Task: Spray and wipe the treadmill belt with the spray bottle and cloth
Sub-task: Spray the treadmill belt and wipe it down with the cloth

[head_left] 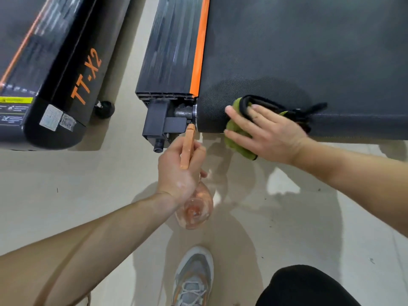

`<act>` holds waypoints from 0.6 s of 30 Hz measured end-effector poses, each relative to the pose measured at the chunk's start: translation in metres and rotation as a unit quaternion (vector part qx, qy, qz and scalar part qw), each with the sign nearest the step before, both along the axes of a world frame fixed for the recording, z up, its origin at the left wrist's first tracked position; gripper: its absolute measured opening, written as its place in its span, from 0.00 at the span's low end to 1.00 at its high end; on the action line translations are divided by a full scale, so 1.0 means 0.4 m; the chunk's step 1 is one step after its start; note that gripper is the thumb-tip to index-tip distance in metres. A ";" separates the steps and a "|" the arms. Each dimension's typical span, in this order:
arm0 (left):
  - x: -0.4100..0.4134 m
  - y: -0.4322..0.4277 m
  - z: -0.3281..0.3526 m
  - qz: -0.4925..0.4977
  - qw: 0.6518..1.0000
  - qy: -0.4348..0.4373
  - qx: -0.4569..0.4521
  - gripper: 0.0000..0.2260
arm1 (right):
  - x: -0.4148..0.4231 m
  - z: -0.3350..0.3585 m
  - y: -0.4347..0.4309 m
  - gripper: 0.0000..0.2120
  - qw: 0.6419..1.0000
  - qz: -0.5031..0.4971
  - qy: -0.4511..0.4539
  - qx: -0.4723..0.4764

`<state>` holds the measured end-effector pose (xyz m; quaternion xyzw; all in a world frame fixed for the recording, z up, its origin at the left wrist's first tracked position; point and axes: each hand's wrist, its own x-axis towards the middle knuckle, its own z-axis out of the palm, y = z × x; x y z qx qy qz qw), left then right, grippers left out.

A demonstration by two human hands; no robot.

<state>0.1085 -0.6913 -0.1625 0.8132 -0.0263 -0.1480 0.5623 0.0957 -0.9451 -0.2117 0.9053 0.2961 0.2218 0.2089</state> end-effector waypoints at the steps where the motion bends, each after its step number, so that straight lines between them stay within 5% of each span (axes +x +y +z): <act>1: 0.013 -0.004 0.002 0.009 1.000 -0.005 -0.002 0.06 | 0.033 -0.003 0.041 0.16 1.000 0.005 -0.003 0.005; 5: 0.039 -0.044 0.022 0.006 1.000 -0.027 0.005 0.06 | 0.096 -0.020 0.138 0.17 0.999 0.004 0.002 0.053; 9: 0.021 -0.106 0.030 0.023 1.000 -0.020 -0.006 0.07 | -0.031 -0.014 -0.042 0.16 0.998 -0.028 0.006 0.048; 13: -0.018 -0.144 0.015 -0.029 1.000 -0.001 -0.003 0.10 | -0.254 0.003 -0.343 0.23 0.985 -0.162 0.045 0.036; 18: -0.037 -0.236 0.013 -0.077 0.996 -0.025 0.032 0.06 | -0.386 0.011 -0.460 0.35 0.906 -0.383 0.049 0.173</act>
